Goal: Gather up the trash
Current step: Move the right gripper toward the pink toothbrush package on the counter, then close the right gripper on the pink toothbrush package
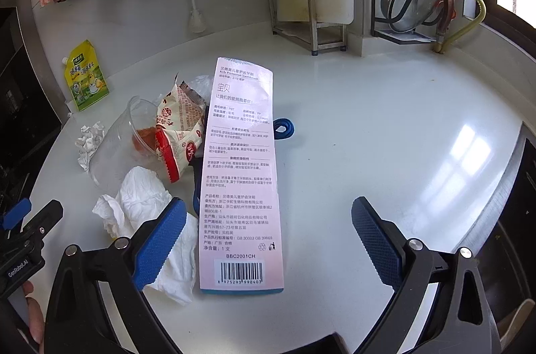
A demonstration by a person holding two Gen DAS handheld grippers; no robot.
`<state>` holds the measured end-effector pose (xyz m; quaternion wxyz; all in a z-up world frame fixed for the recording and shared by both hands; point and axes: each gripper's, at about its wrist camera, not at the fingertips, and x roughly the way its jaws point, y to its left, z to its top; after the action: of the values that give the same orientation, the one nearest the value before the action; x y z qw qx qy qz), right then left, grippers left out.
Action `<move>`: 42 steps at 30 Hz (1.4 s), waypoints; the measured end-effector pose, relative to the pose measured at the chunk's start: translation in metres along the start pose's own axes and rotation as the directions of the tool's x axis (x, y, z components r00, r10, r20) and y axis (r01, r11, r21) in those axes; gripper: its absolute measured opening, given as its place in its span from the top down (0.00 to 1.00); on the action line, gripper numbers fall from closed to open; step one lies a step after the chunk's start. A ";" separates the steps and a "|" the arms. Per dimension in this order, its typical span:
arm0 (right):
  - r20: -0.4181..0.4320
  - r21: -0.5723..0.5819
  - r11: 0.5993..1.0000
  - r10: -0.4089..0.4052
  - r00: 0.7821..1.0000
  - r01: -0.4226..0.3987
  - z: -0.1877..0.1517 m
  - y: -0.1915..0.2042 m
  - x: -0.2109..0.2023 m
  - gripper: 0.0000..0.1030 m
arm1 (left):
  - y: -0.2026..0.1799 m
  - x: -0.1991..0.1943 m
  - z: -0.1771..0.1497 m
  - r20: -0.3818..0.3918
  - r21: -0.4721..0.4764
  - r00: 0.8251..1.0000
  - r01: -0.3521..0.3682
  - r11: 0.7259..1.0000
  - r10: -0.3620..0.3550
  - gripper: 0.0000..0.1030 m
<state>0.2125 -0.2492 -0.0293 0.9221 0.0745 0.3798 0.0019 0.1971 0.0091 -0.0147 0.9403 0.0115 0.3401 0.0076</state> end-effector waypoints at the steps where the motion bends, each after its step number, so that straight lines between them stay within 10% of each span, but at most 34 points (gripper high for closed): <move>1: -0.003 -0.002 1.000 -0.001 1.000 0.001 0.002 0.001 0.003 0.08 | 0.000 0.001 0.001 0.000 0.001 1.000 0.001 1.000 -0.001 0.06; 17: -0.065 -0.028 1.000 -0.012 0.998 0.010 0.014 0.004 0.035 0.10 | 0.005 0.006 0.004 -0.012 0.007 1.000 0.000 1.000 0.000 0.06; 24: -0.088 -0.010 0.998 0.058 0.994 -0.059 0.012 0.000 0.029 0.47 | 0.006 0.003 0.005 -0.008 0.006 1.000 -0.001 1.000 0.001 0.06; 42: 0.029 0.038 0.998 0.044 0.999 -0.045 0.002 -0.028 -0.016 0.49 | 0.014 -0.002 0.017 0.013 -0.008 1.000 0.000 1.000 0.000 0.06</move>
<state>0.2006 -0.2783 -0.0206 0.9254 0.1009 0.3651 0.0140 0.2064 0.0230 0.0004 0.9425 0.0080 0.3339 0.0089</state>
